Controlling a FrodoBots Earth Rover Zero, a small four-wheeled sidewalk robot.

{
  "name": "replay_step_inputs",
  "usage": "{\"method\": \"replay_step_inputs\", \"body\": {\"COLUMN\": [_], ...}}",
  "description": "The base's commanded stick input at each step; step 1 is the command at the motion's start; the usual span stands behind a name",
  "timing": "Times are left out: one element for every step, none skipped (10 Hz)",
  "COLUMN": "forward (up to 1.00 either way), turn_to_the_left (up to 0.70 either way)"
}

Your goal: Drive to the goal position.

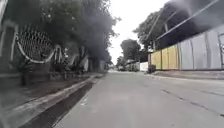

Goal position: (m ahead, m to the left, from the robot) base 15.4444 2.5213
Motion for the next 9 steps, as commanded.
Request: {"method": "replay_step_inputs", "body": {"forward": [0.7, 0.7, 0.7, 0.7, 0.7, 0.7, 0.7, 0.7, 0.7], "turn_to_the_left": [0.0, 0.0, -0.06, -0.18, -0.35, -0.35, -0.35, -0.25, -0.01]}}
